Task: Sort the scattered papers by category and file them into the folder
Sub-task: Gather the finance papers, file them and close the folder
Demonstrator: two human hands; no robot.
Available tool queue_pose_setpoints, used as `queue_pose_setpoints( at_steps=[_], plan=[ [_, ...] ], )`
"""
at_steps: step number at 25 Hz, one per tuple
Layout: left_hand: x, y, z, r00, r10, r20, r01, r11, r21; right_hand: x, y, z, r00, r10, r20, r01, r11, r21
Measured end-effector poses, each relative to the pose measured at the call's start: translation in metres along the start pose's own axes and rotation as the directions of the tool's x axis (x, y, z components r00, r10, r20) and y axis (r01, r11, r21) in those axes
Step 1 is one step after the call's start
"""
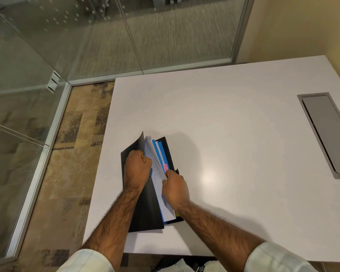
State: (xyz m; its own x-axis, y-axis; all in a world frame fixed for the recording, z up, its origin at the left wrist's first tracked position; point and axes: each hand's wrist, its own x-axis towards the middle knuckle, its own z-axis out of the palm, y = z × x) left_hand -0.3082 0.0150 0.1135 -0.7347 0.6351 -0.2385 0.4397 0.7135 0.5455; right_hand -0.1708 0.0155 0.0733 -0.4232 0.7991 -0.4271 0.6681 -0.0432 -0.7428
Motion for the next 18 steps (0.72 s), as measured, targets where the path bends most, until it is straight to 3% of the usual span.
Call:
queue_pose_setpoints(
  at_steps=[18],
  plan=[
    [-0.007,0.027,0.022,1.000,0.019,0.001,-0.019,0.995,0.096,0.018,0.017,0.004,0.996,0.030,0.085,-0.026,0.998,-0.048]
  ],
)
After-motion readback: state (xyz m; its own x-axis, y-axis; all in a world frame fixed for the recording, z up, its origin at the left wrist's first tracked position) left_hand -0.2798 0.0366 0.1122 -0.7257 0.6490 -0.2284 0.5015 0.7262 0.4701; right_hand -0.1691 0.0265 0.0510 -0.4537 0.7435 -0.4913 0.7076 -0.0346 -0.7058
